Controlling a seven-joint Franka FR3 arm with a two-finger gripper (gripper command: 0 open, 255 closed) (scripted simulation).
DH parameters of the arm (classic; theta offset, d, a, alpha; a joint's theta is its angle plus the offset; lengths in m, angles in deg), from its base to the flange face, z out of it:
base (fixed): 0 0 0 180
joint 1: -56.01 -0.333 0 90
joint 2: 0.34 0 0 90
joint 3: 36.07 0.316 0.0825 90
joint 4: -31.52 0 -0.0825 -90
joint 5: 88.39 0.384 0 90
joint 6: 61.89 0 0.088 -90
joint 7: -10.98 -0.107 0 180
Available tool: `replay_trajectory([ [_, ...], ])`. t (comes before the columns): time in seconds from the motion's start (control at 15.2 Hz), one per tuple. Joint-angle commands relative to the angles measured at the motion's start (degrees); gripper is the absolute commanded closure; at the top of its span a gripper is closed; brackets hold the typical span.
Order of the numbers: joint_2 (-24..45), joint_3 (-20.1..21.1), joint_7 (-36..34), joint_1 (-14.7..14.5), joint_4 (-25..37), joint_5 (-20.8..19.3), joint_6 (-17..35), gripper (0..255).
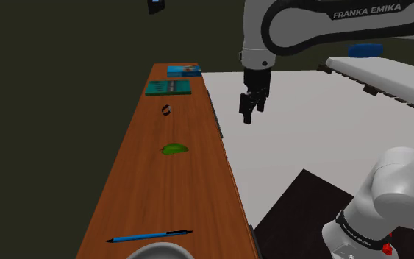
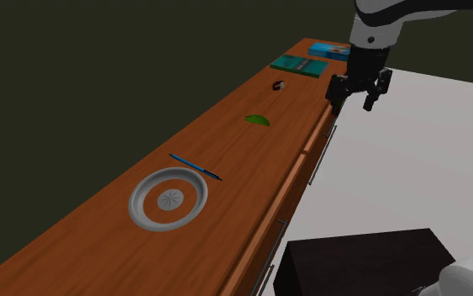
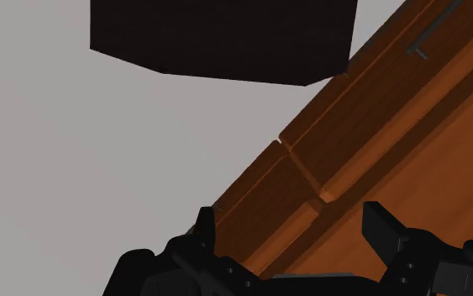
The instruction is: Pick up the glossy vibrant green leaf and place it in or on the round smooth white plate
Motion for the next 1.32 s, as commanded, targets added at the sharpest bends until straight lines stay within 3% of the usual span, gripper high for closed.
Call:
replay_trajectory([
  [0.0, 4.6, 1.5, -0.6, -0.5, 3.5, -0.6, 0.4, 0],
  [0.73, 30.9, 8.3, -5.4, -5.2, 27.7, -8.1, -2.2, 0],
  [1.25, 53.2, 10.1, -7.1, -13.6, 54.4, -16.0, -10.9, 0],
])
